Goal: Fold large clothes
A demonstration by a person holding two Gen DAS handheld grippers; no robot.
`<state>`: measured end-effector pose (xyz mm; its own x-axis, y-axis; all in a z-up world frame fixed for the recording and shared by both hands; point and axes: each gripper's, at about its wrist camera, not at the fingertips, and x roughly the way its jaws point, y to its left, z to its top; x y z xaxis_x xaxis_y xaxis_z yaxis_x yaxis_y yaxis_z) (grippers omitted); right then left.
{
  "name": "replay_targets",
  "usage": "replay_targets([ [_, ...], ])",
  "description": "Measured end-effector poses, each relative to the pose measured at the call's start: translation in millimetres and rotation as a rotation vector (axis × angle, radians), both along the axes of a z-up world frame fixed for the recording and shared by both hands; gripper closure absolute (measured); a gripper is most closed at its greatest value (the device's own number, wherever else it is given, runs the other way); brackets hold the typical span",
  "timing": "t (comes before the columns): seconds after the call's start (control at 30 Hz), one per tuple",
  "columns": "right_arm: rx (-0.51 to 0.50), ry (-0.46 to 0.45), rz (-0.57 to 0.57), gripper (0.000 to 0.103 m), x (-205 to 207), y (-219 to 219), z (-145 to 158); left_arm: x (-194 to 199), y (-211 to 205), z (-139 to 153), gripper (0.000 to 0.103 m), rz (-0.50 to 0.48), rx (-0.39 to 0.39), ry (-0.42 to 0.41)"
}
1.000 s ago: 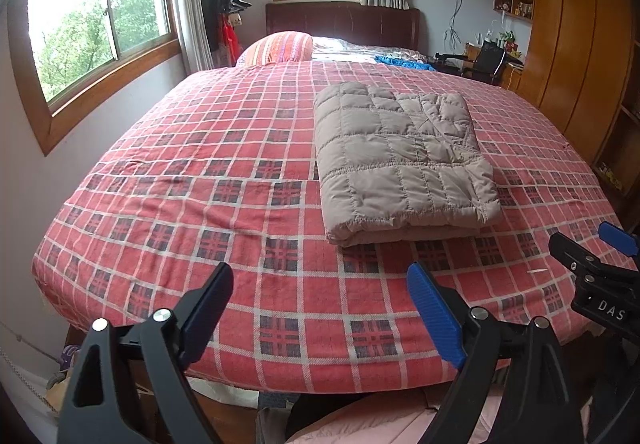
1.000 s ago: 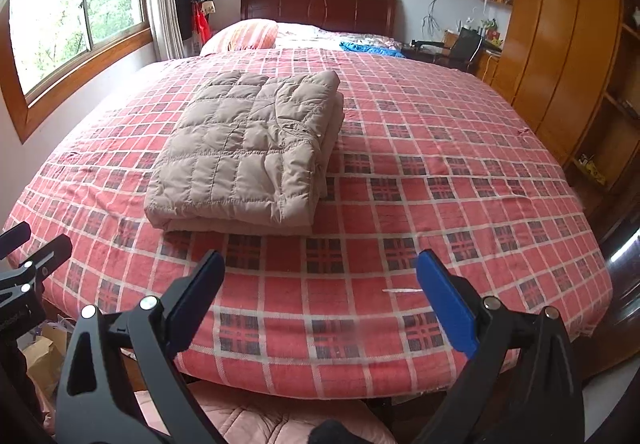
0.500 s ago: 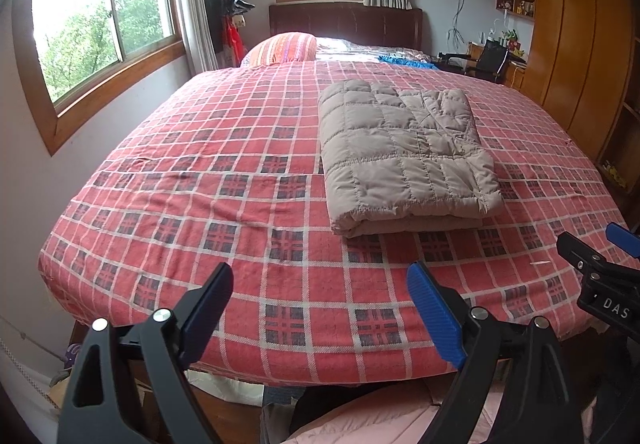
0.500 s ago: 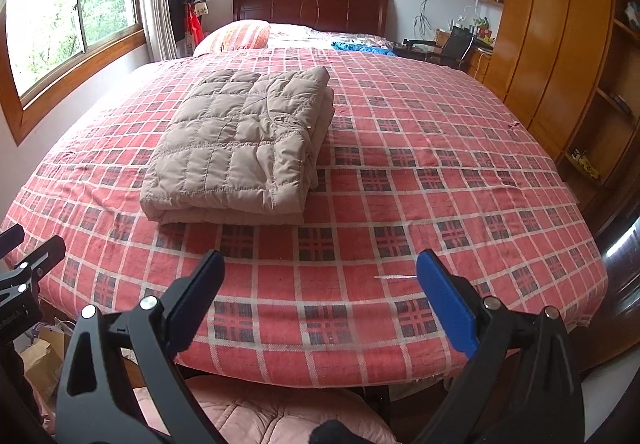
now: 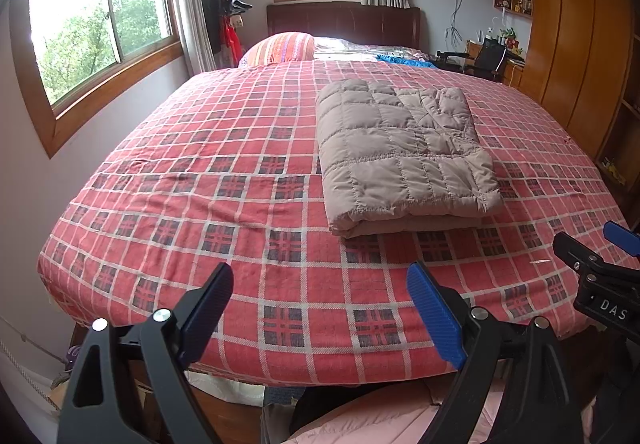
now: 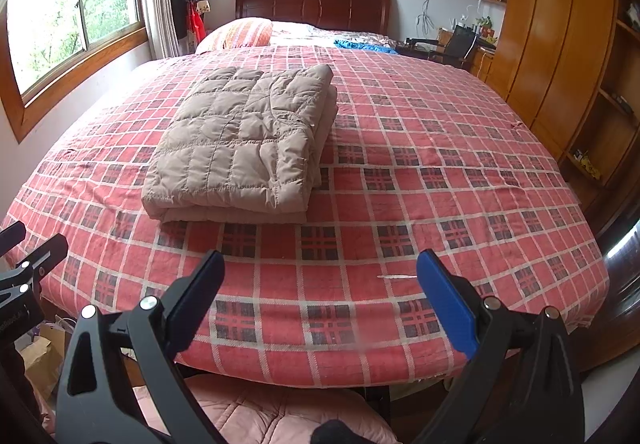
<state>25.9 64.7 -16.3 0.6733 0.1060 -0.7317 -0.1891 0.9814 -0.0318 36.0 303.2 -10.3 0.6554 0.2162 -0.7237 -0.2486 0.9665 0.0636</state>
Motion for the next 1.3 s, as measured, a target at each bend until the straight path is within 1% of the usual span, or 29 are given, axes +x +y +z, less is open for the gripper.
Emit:
replay_targets([
  [1.3, -0.002, 0.012, 0.012, 0.007, 3.4, 6.0, -4.5, 3.9, 1.4, -4.4, 0.014, -0.009, -0.002, 0.012],
])
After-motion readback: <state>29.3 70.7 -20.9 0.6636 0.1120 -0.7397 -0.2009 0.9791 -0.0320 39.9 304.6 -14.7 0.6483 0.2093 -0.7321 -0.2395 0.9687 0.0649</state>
